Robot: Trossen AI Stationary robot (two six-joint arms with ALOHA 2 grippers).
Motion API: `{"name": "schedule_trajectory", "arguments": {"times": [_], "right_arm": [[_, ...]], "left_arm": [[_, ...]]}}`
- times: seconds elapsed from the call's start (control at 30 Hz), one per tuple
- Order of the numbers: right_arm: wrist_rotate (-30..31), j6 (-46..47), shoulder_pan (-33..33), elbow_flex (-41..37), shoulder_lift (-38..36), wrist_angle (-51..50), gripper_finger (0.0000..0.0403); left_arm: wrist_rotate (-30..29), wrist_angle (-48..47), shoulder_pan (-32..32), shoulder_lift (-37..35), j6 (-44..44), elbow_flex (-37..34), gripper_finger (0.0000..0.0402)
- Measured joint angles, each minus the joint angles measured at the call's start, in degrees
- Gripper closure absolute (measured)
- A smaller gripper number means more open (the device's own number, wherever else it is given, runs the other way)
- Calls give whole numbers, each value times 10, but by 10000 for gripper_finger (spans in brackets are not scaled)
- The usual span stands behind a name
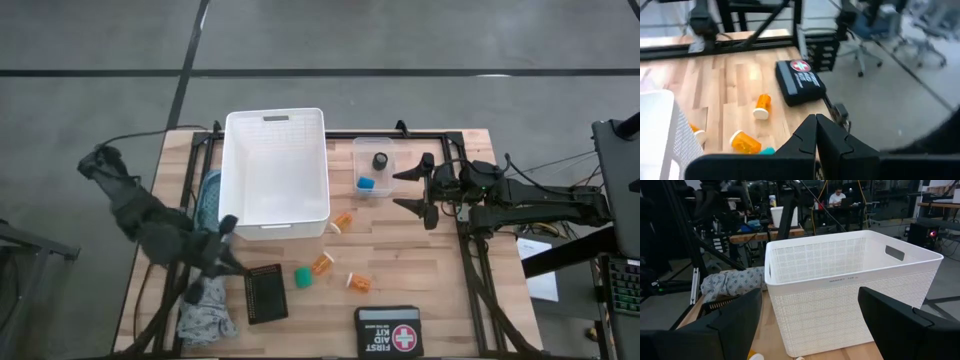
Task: Pick & place medical supplies in basket/bin
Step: Put the green roll bandage into the transparent bin
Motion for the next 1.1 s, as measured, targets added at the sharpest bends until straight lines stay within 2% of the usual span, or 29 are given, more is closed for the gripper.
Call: {"name": "schedule_trajectory", "arguments": {"times": [0.1,0.23,0.33,0.43,0.57,0.73,0.8,0.9,1.1], "right_arm": [[0,0,0,0,0,0,76],[0,0,0,0,0,0,76],[0,0,0,0,0,0,76],[0,0,0,0,0,0,76],[0,0,0,0,0,0,76],[0,0,0,0,0,0,76],[0,0,0,-1,0,0,76],[0,0,0,-1,0,0,76],[0,0,0,-1,0,0,76]], "left_arm": [[20,29,38,25,-39,0,391],[95,70,81,60,-85,0,391],[141,95,106,82,-152,1,391],[159,111,121,99,-216,0,391],[152,136,127,120,-285,0,391],[91,169,129,144,-411,0,391],[68,164,129,150,-498,0,391],[69,119,128,152,-646,0,391],[60,109,127,164,-694,0,391]]}}
